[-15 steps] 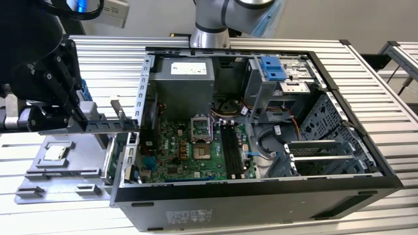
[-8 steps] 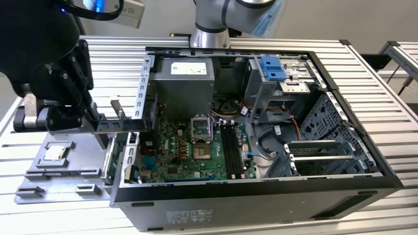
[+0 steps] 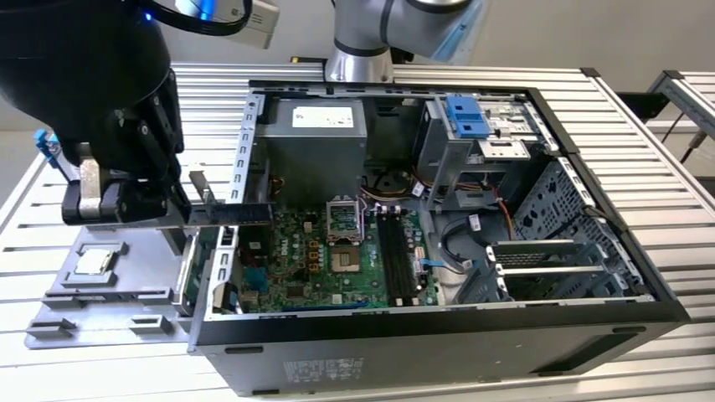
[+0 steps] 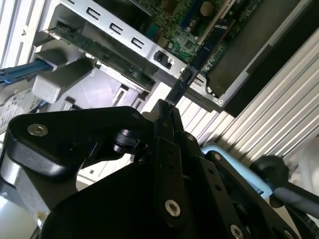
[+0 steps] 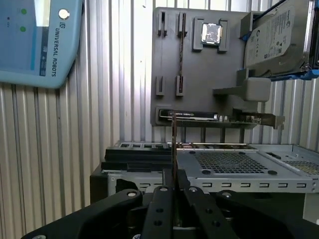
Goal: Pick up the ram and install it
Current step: 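Pick up the ram and move it above insertion slot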
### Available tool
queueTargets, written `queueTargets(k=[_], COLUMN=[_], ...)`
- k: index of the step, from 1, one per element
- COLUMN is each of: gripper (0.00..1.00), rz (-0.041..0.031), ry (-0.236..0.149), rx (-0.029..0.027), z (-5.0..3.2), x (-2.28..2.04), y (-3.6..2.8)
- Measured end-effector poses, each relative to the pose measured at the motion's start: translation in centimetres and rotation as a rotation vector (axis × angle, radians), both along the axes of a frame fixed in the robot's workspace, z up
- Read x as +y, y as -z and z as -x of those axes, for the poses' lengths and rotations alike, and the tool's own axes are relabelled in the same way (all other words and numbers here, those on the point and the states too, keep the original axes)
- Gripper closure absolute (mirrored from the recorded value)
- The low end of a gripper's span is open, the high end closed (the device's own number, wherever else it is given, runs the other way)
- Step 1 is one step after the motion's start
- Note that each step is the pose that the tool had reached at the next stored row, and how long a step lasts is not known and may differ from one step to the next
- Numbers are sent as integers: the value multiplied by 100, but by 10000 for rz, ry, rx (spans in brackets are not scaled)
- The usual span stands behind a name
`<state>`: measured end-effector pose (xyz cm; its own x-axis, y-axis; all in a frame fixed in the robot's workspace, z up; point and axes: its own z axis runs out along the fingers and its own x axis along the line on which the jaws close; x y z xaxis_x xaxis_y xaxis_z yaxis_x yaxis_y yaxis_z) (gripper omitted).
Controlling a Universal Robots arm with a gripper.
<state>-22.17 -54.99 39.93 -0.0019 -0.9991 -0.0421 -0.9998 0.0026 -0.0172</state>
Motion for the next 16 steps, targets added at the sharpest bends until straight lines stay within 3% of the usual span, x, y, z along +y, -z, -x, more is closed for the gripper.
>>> queueTargets(k=[16], gripper=[100], rz=[0], ry=[-8], rx=[1], z=[-319], x=[2], y=[0])
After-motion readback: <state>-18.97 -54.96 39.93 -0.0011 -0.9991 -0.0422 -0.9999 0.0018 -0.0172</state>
